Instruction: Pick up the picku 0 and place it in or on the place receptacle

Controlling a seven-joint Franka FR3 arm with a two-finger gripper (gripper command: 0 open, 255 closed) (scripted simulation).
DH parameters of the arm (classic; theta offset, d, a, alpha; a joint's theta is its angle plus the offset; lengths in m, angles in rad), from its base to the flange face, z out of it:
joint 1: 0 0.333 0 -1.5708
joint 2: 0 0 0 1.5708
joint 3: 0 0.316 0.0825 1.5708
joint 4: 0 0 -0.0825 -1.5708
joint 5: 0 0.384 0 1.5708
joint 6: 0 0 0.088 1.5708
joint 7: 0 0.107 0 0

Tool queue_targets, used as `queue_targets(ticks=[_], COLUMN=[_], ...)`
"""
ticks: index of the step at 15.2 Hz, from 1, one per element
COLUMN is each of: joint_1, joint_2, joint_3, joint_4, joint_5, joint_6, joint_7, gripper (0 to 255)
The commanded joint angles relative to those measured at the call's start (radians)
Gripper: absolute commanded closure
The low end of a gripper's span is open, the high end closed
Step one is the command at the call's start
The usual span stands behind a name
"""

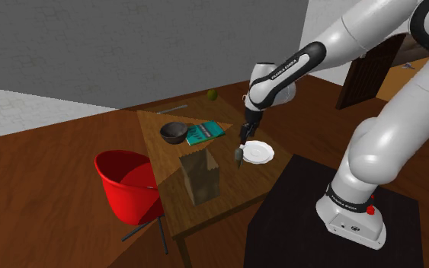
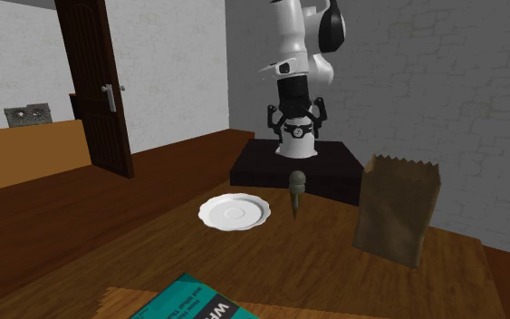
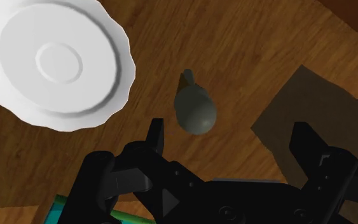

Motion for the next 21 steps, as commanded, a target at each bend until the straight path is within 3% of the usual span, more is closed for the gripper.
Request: queue_targets(ticks=[1, 3, 11, 19, 20, 21], joint_1=[0.018, 0.038, 0.060, 0.059, 0.059, 0.059], joint_2=[0.092, 0.184, 0.321, 0.321, 0.321, 0.321], joint_3=[-0.019, -0.034, -0.014, -0.013, -0.013, -0.013], joint_4=[0.019, 0.047, 0.068, 0.068, 0.068, 0.068], joint_5=[0.058, 0.139, 0.285, 0.285, 0.285, 0.285], joint_6=[0.086, 0.156, 0.263, 0.264, 0.263, 0.263], joint_7=[-0.054, -0.124, -0.231, -0.231, -0.231, -0.231], gripper=[0, 0, 0, 0, 255, 255])
